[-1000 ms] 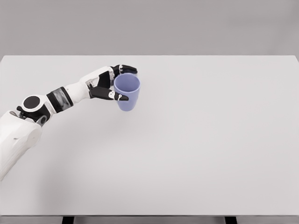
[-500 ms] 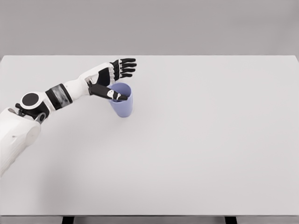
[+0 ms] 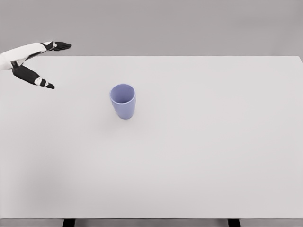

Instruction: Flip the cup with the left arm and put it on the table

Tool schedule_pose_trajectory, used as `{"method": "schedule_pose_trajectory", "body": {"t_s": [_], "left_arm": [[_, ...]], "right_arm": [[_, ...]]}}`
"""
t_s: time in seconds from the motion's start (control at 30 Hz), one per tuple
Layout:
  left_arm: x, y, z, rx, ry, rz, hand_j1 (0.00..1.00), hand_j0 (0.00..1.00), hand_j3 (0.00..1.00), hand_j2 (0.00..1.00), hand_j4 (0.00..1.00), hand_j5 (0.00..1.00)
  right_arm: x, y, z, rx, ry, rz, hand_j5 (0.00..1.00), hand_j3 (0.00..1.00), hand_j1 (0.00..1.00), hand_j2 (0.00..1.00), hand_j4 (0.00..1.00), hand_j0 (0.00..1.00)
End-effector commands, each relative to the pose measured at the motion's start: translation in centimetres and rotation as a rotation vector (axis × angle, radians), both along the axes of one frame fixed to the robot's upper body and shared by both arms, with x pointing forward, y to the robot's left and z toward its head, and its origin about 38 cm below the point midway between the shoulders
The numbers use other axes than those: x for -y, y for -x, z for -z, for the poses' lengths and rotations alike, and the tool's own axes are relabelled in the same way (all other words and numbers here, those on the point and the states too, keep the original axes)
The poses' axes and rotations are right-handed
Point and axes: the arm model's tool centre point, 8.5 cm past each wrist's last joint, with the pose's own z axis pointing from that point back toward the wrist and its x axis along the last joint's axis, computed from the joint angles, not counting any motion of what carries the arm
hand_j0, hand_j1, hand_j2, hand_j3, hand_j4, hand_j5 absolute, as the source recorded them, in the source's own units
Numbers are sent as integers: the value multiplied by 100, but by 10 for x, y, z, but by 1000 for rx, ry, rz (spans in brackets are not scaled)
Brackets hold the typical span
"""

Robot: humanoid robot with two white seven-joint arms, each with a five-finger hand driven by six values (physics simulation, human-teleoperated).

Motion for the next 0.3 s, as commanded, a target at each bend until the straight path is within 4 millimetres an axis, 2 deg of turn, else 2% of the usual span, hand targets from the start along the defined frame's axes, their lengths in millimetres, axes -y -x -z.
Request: {"method": "schedule_pose_trajectory", "body": {"t_s": [0.0, 0.1, 0.27], "left_arm": [[-13, 12, 1, 69, -205, 79, 100, 100, 100, 100, 100, 100], [13, 10, 16, 67, -173, 152, 100, 100, 100, 100, 100, 100], [15, 10, 17, 68, -169, 156, 100, 100, 100, 100, 100, 100]], "right_arm": [[0, 0, 0, 0, 0, 1, 100, 100, 100, 100, 100, 100], [0, 0, 0, 0, 0, -1, 100, 100, 100, 100, 100, 100], [0, 0, 0, 0, 0, 1, 100, 100, 100, 100, 100, 100]]}}
